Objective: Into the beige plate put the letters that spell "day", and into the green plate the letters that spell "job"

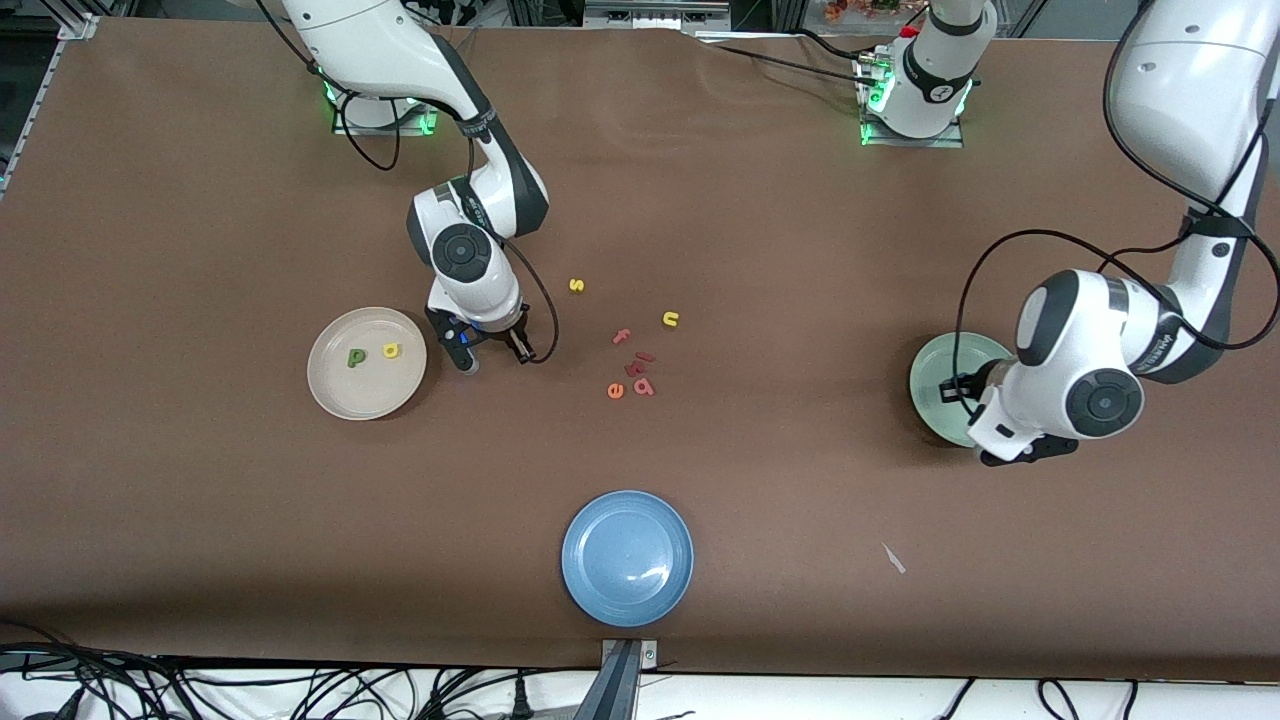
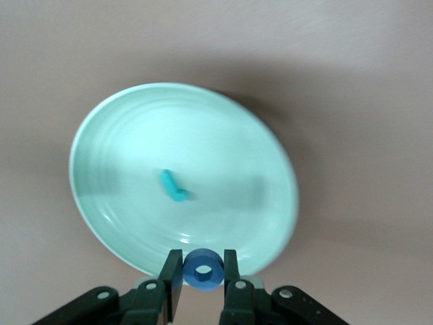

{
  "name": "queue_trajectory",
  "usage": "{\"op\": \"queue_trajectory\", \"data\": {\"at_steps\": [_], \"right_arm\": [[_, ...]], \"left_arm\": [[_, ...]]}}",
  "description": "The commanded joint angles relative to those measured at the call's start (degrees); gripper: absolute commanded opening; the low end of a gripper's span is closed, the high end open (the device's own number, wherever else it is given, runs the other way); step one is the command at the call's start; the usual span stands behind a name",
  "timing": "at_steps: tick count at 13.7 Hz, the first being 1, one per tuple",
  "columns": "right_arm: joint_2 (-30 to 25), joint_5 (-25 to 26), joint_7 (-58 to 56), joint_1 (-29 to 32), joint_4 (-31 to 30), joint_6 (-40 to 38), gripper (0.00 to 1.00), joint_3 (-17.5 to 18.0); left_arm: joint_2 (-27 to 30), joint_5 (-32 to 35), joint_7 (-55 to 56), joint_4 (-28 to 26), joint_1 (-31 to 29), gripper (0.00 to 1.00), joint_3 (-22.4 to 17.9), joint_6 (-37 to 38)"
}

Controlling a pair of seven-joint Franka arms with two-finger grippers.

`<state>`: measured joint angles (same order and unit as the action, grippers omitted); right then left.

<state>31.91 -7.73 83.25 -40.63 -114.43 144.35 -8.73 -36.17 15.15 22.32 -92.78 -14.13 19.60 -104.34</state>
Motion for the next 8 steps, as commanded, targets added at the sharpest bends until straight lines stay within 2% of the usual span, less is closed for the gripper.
{"op": "queue_trajectory", "data": {"at_steps": [1, 5, 8], "right_arm": [[0.0, -0.6, 0.5, -0.4, -0.9, 0.2, 0.27, 0.0], [-3.2, -0.5, -3.7, -0.2, -0.5, -1.8, 0.26, -0.8], [-6.6, -0.4, -13.4, -0.2, -0.4, -10.9, 0.26, -5.0]], "left_arm": [[-2.0, 1.3, -1.8, -1.0, -1.8, 0.0, 0.9, -0.2], [-2.3, 0.8, -1.8, -4.4, -2.3, 0.0, 1.0, -2.3], [-2.8, 0.8, -1.8, -6.4, -2.9, 0.0, 0.9, -5.7]]}}
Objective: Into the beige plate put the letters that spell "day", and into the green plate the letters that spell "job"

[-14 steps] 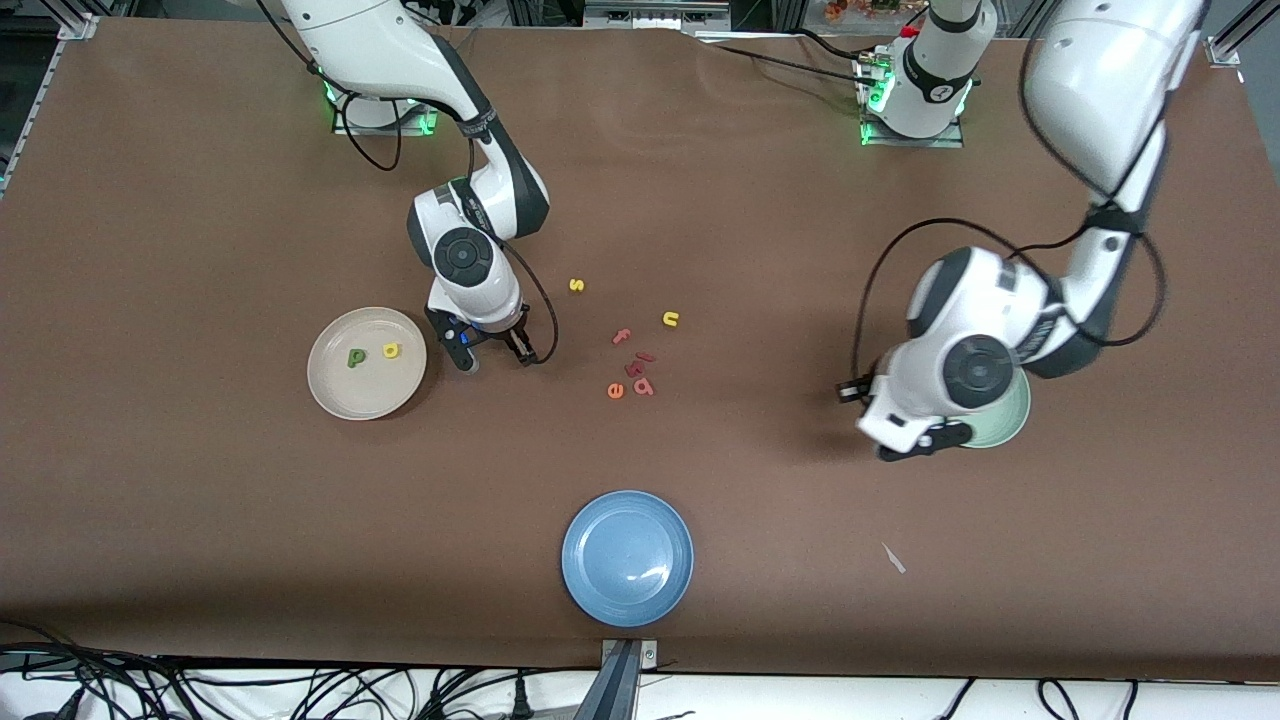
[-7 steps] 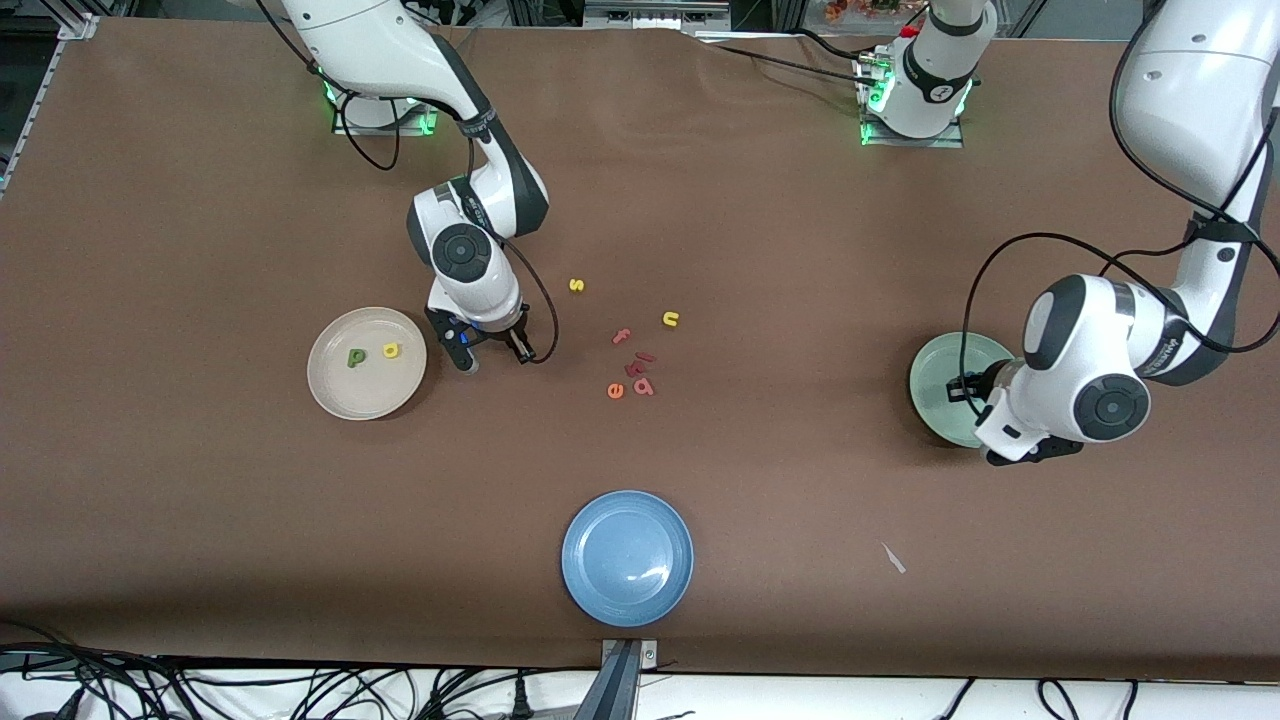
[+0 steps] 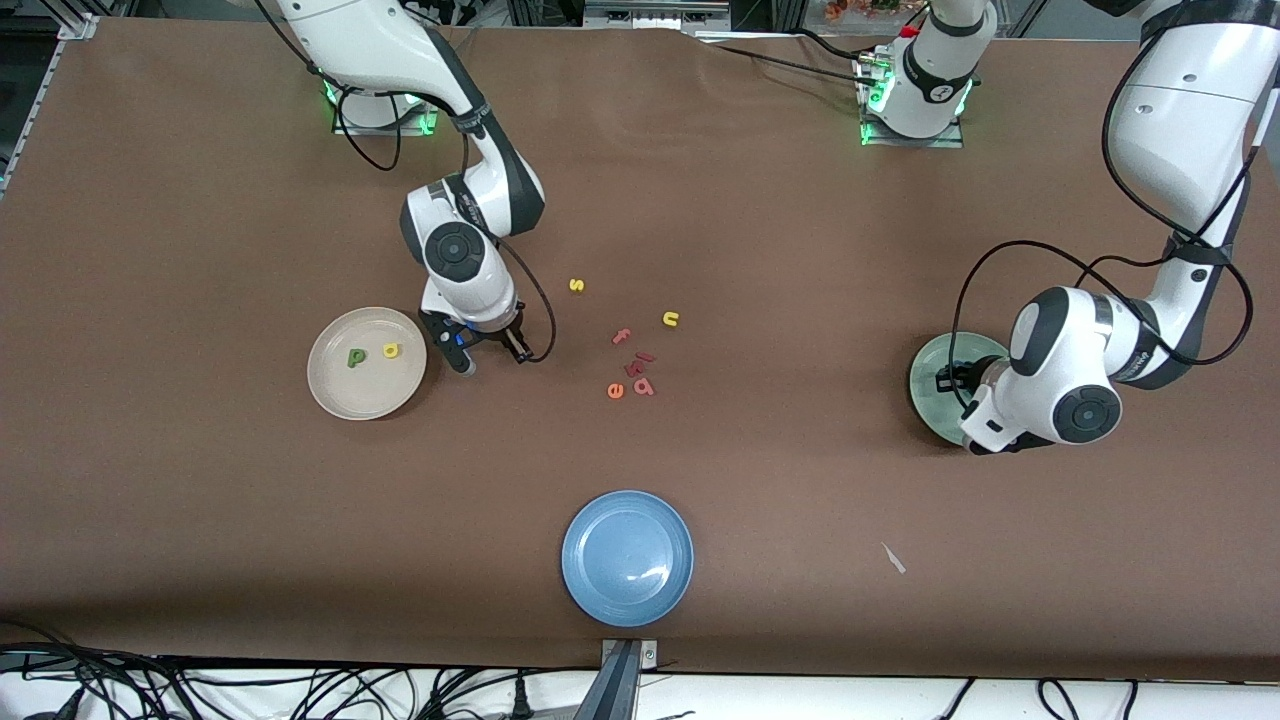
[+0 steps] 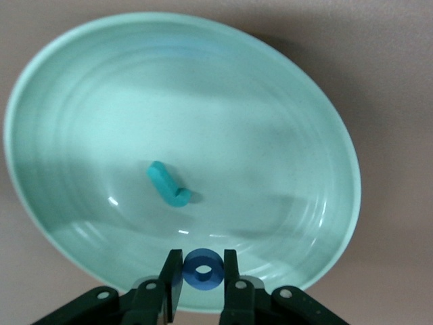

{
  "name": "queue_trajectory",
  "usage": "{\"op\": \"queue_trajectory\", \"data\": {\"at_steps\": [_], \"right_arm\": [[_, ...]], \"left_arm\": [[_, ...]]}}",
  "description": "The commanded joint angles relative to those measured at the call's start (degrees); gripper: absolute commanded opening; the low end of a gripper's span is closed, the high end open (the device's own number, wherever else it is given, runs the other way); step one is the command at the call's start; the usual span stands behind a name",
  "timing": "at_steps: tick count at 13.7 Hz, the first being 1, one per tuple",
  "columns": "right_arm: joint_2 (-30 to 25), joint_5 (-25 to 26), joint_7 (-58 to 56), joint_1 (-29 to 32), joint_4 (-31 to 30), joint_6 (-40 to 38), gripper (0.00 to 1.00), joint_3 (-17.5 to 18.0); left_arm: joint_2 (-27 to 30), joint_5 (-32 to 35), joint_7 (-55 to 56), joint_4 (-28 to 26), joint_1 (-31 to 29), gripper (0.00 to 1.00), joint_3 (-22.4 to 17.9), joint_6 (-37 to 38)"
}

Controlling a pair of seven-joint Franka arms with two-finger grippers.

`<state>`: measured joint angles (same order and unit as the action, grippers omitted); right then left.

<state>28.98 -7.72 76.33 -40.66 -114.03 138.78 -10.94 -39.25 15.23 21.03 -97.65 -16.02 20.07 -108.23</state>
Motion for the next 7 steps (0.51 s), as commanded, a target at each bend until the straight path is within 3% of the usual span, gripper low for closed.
{"op": "queue_trajectory", "data": {"at_steps": [1, 2, 3, 4, 7], "right_arm": [[-4.8, -0.3, -11.8, -0.2, -0.9, -8.0, 0.26, -4.9], [-5.6, -0.3, -17.5, -0.2, -0.9, -10.3, 0.24, -7.7], [-5.9, -0.3, -23.3, -0.2, -0.9, -11.5, 0.24, -10.6], [-5.9, -0.3, -28.8, -0.2, -1.3, -11.7, 0.24, -13.0], [-5.2, -0.5, -40.2, 0.0, -2.9, -11.6, 0.22, -17.7]], "left_arm": [[0.1, 0.7, -0.5, -1.6, -1.0, 0.0, 0.4, -1.8], [0.2, 0.8, -0.5, -1.5, -1.1, 0.15, 0.4, -1.8], [0.5, 0.7, -0.5, -1.1, -1.2, 0.76, 0.5, -1.7], [1.1, 0.7, -0.5, -0.4, -1.1, 0.99, 0.8, -1.6], [3.8, -0.2, 0.1, 1.4, -0.7, 1.0, 4.2, -1.1]]}}
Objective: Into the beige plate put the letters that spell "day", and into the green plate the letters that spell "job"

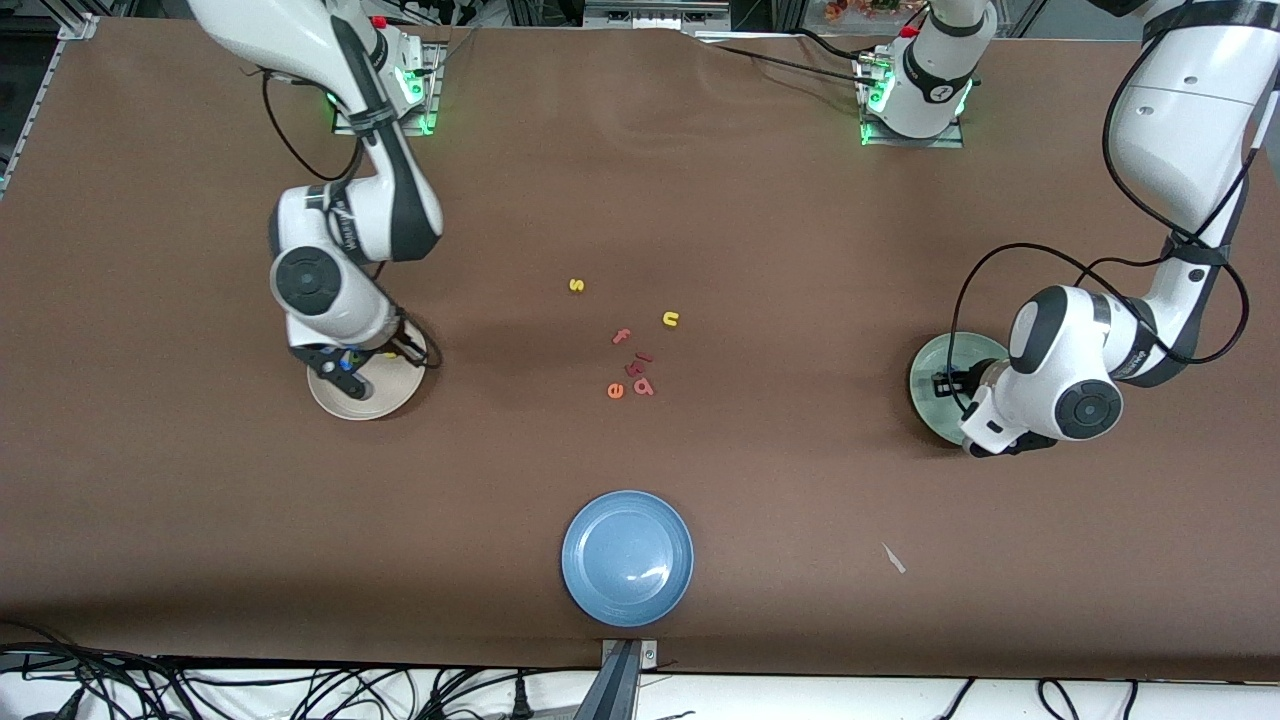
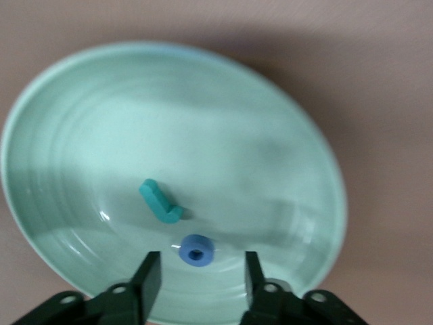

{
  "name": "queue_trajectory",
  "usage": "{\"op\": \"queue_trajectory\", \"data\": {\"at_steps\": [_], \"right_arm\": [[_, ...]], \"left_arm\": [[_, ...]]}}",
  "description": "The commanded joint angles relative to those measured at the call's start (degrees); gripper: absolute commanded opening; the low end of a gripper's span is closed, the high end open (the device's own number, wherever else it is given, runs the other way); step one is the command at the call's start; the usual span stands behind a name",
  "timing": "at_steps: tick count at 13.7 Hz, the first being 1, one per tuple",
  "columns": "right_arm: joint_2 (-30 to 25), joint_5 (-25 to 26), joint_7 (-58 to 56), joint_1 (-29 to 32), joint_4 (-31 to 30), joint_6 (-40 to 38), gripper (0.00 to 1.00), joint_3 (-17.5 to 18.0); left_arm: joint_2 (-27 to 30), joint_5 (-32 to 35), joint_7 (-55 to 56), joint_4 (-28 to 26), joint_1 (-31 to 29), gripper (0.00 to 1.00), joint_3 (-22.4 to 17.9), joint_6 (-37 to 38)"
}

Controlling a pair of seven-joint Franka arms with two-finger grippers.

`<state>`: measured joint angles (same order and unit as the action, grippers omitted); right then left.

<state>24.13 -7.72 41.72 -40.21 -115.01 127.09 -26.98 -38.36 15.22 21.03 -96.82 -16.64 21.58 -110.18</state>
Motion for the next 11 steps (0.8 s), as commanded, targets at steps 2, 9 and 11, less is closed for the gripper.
{"op": "queue_trajectory", "data": {"at_steps": [2, 9, 11], "right_arm": [[0.2, -0.6, -6.7, 0.0, -3.4, 0.7, 0.22, -1.8], [2.8, -0.7, -13.0, 3.2, -3.6, 1.4, 0.29, -1.8], [2.9, -0.7, -13.2, 3.2, -3.7, 0.9, 1.0, -1.8]], "left_arm": [[3.5, -4.3, 3.4, 3.2, 0.5, 1.0, 5.8, 0.8], [-0.4, -8.1, 28.1, 12.4, 13.8, 1.0, 7.7, 0.2], [-2.1, -8.1, 32.3, 14.5, 16.9, 1.0, 7.6, -0.4]]}}
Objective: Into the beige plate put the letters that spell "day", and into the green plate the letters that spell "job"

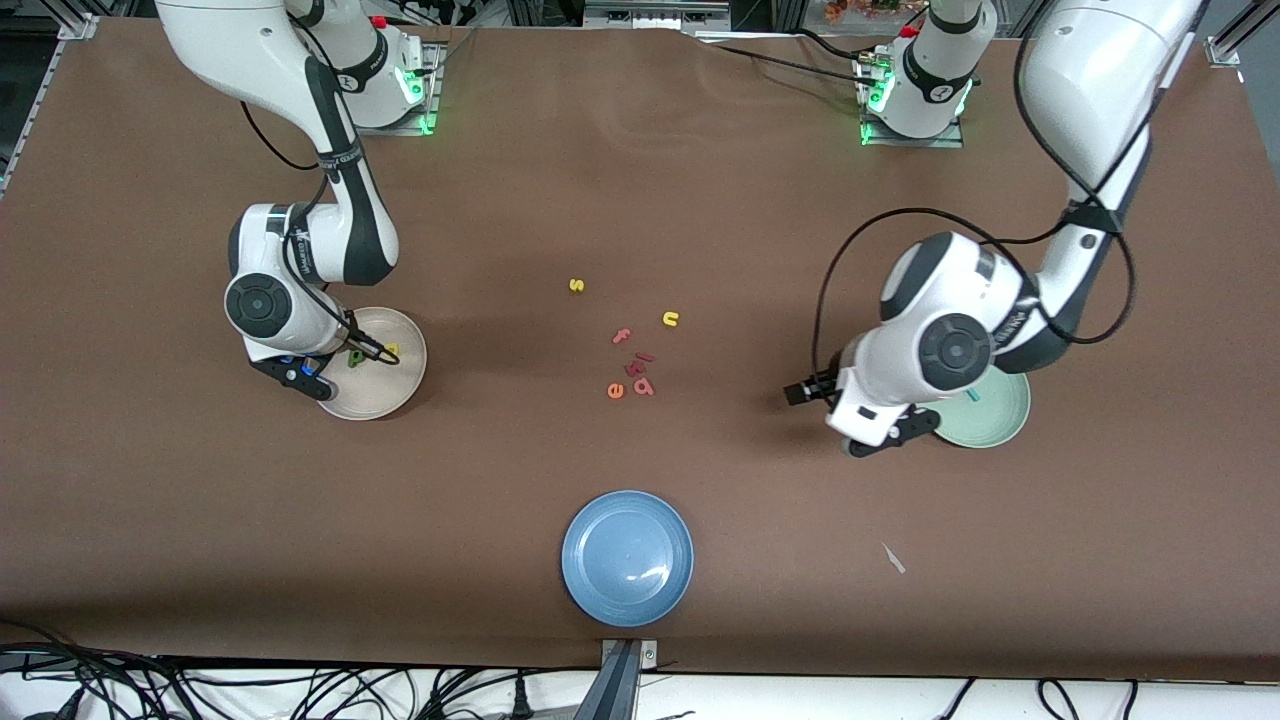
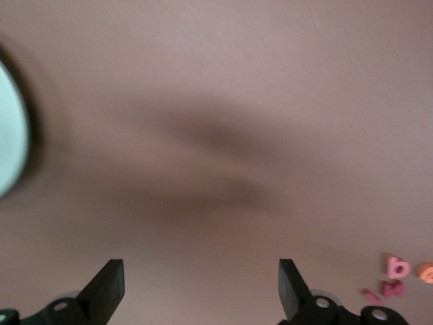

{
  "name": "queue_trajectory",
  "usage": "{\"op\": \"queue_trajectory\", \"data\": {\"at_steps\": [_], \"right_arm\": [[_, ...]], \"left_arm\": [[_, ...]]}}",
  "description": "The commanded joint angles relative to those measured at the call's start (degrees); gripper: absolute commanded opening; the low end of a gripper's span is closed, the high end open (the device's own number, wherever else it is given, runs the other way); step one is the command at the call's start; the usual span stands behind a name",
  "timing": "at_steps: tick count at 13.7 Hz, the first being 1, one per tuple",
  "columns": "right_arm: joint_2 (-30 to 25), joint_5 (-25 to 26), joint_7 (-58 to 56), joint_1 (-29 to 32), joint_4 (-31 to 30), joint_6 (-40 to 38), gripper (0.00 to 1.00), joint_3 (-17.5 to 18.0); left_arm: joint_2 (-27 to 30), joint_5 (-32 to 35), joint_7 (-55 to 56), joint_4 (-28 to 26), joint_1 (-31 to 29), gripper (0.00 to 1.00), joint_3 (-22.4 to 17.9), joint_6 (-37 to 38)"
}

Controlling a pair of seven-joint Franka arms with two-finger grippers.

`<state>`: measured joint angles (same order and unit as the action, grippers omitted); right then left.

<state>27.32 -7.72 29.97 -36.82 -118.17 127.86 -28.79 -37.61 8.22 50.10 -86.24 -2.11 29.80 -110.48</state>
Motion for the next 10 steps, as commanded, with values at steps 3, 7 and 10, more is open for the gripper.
{"op": "queue_trajectory", "data": {"at_steps": [3, 7, 10], "right_arm": [[-0.3, -0.7, -1.6, -0.3, -0.2, -1.4, 1.0, 0.1], [-1.9, -0.6, -1.8, -0.4, 1.4, -2.3, 1.0, 0.3], [-3.5, -0.6, -4.3, -0.4, 9.5, -13.2, 1.0, 0.2]], "left_arm": [[-4.5, -1.0, 7.5, 4.8, 5.5, 1.0, -0.7, -5.3], [-7.7, -0.9, 11.6, 5.0, 9.5, 1.0, -1.0, -13.6], [-9.8, -0.5, 14.3, 4.9, 12.3, 0.99, -1.5, -18.8]]}}
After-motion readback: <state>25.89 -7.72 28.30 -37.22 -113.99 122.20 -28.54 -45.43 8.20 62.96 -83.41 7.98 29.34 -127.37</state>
